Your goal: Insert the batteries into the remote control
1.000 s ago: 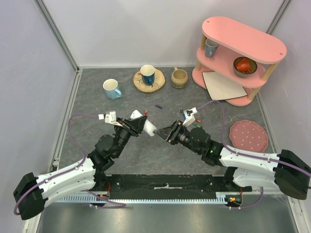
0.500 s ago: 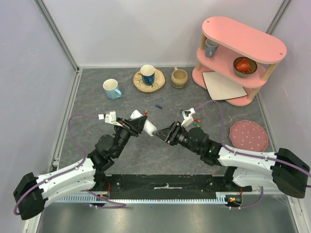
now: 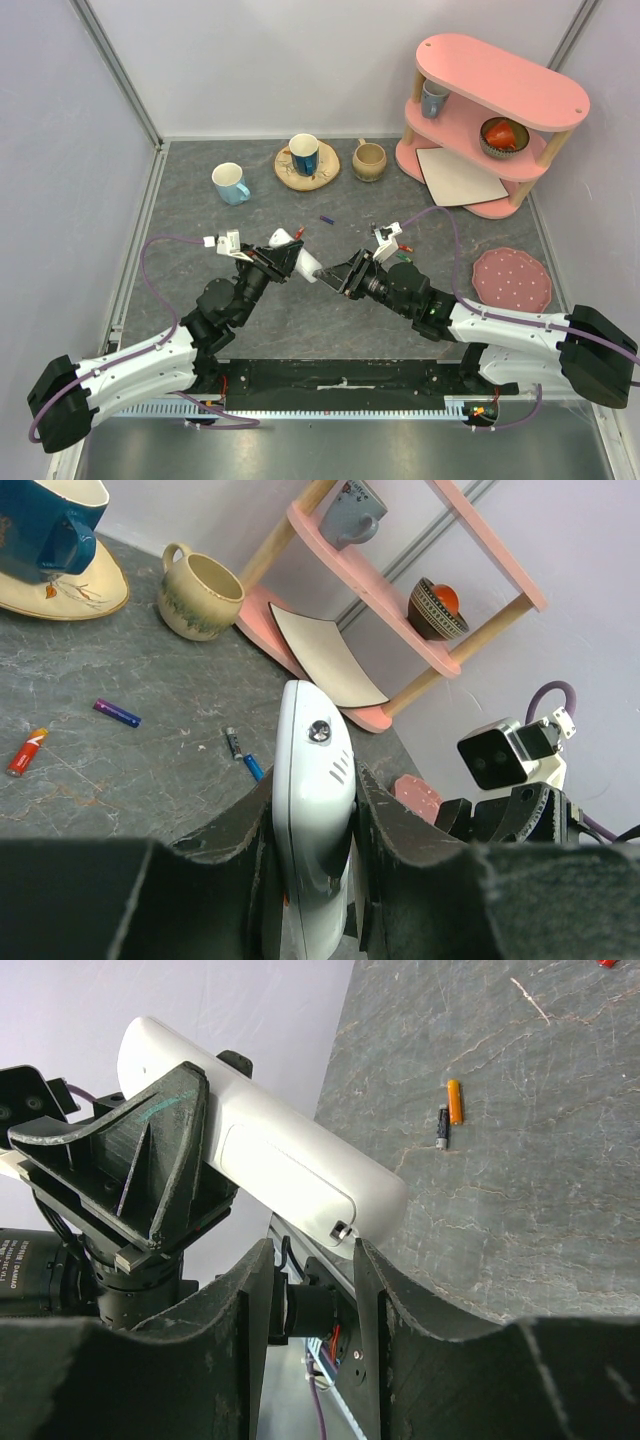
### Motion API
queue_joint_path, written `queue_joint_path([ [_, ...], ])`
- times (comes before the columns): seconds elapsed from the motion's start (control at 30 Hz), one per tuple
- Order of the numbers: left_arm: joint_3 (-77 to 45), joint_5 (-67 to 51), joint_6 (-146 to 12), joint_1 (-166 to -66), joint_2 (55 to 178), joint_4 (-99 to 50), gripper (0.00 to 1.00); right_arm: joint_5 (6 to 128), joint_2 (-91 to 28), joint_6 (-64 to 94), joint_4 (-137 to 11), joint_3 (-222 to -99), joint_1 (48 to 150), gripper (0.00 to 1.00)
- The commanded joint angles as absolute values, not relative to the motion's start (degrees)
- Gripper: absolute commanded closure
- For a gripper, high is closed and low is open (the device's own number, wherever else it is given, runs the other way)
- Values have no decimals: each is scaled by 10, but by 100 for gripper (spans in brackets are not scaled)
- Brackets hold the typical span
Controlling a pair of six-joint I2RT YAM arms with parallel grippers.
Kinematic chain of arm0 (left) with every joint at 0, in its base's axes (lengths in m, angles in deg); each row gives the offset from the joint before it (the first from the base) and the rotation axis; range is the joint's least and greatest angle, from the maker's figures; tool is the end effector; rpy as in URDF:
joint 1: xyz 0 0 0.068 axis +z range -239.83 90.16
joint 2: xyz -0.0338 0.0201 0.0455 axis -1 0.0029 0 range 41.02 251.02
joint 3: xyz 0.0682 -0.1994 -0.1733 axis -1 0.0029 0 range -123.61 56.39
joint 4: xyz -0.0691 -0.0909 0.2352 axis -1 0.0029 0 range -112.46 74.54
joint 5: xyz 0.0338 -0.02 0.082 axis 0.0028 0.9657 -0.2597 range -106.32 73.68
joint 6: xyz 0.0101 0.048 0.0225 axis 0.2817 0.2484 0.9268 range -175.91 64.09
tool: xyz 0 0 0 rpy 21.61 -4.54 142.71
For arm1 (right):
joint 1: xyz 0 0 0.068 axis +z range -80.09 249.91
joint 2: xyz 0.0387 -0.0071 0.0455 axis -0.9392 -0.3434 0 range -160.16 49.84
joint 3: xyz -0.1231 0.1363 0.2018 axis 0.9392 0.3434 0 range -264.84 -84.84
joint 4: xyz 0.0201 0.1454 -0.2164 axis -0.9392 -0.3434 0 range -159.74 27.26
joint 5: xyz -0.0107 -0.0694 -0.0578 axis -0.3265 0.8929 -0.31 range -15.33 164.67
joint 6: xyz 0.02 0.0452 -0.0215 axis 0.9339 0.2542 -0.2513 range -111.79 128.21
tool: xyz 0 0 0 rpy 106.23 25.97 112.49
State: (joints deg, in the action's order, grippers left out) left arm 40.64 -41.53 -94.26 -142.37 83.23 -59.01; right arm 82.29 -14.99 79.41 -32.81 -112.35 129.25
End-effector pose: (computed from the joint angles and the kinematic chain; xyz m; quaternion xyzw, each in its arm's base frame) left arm 0.1186 -0.1297 0.2540 -0.0886 0.6426 -0.4347 0.6247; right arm 0.1302 0.2103 0.2376 0.1210 0.7410 0.5773 0.3209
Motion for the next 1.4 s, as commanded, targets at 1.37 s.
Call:
queue_joint_path([
  [1.37, 407, -399, -964, -1429, 832, -633, 98, 821, -171, 787, -274, -1161, 1287, 55],
])
